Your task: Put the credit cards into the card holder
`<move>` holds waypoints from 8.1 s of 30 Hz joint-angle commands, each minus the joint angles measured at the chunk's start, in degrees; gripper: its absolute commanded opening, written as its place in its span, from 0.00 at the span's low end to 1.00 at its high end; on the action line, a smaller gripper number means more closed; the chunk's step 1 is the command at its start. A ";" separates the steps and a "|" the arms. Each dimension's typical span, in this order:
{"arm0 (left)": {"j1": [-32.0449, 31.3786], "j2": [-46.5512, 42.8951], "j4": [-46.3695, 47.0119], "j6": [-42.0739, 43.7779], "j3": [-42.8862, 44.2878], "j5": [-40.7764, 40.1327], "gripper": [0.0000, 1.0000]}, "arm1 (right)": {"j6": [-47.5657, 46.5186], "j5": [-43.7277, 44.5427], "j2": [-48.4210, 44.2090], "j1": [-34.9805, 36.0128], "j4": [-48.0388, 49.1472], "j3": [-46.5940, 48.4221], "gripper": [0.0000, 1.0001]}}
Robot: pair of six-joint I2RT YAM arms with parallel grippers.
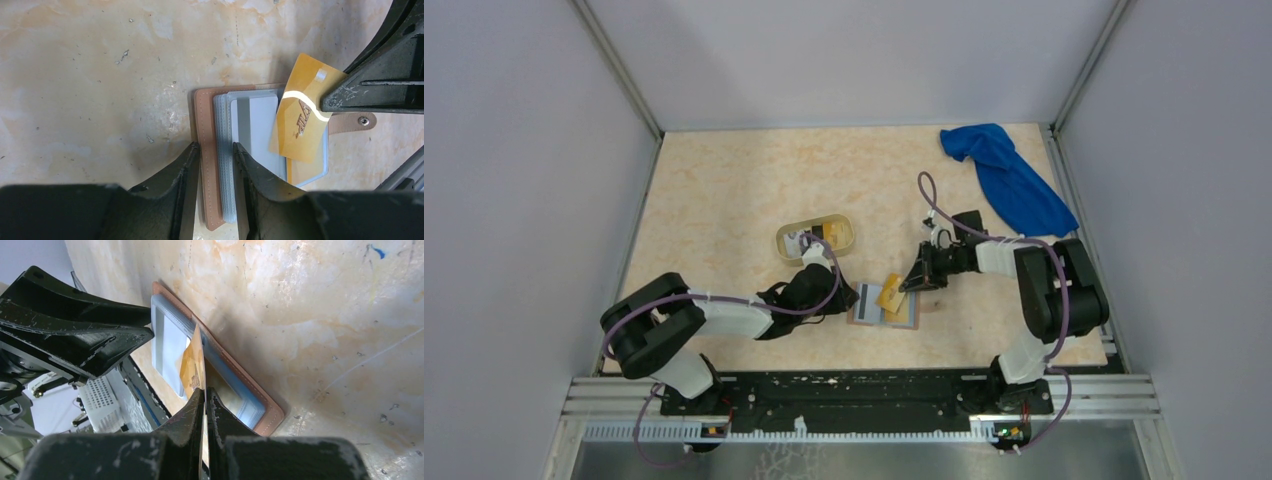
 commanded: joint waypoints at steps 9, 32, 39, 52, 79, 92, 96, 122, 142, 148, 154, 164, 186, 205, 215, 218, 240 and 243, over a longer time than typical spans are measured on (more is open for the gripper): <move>-0.35 1.85 -1.41 1.56 0.86 1.87 0.36 | -0.40 -1.27 2.14 0.91 1.41 -0.42 0.00; -0.39 0.93 -0.38 2.14 0.08 2.22 0.37 | 1.30 -0.11 4.42 4.35 0.40 -1.30 0.00; -0.39 0.96 0.01 2.38 -0.01 2.29 0.36 | 3.98 -0.61 3.18 2.87 3.10 -4.26 0.00; -0.35 1.45 0.04 3.10 0.68 3.25 0.37 | 3.78 -2.72 7.01 3.00 -0.42 -1.76 0.01; -0.39 -7.45 2.11 5.64 -3.68 2.79 0.55 | -5.12 -7.39 15.92 4.01 -9.06 9.68 0.26; -7.48 -4.04 -1.65 6.73 6.07 3.20 0.38 | -6.72 -5.96 16.19 3.92 -10.47 10.44 0.30; -11.80 -0.58 -11.35 6.03 13.84 -4.49 0.23 | -6.94 -5.69 16.20 3.91 -10.71 10.67 0.29; -17.27 19.61 -34.12 8.68 37.81 -12.58 0.12 | -7.56 -4.69 16.73 3.85 -11.53 11.11 0.29; -17.35 21.37 -45.93 5.20 41.15 -22.62 0.36 | -8.88 -4.28 15.25 3.47 -12.54 11.77 0.31; -17.35 20.41 -47.29 4.68 40.85 -24.54 0.40 | -10.04 -3.32 11.46 1.06 -13.23 12.20 0.31; -18.27 13.39 -39.46 9.19 35.86 -21.45 0.45 | -16.06 -1.15 5.47 -1.45 -18.31 15.61 0.31; -18.41 -12.94 -13.73 20.79 9.33 -17.40 0.81 | -43.27 -1.42 -31.91 -1.83 -7.46 6.08 0.30; -18.26 -34.89 -6.03 4.94 -11.31 -14.61 0.99 | -115.15 -21.41 -40.69 -0.83 -48.00 -0.23 0.97; 1.61 -30.33 7.45 1.61 -17.28 9.65 0.99 | -120.22 -7.01 -36.10 9.98 -49.46 3.73 0.93; 8.57 -27.99 -1.41 -1.16 -15.70 12.25 0.99 | -106.26 4.51 -37.56 16.87 -30.81 -5.88 0.81; 8.70 -23.91 -6.35 -1.04 -11.83 11.45 0.99 | -102.84 8.95 -33.99 20.47 -27.81 -5.54 0.73; 8.74 -10.10 -11.09 -0.05 -2.10 21.07 0.69 | -102.11 21.44 -26.46 23.32 -23.81 -8.39 0.58; 8.71 -8.66 -10.76 -0.08 -1.13 22.42 0.69 | -102.23 21.81 -25.79 23.47 -24.11 -8.31 0.57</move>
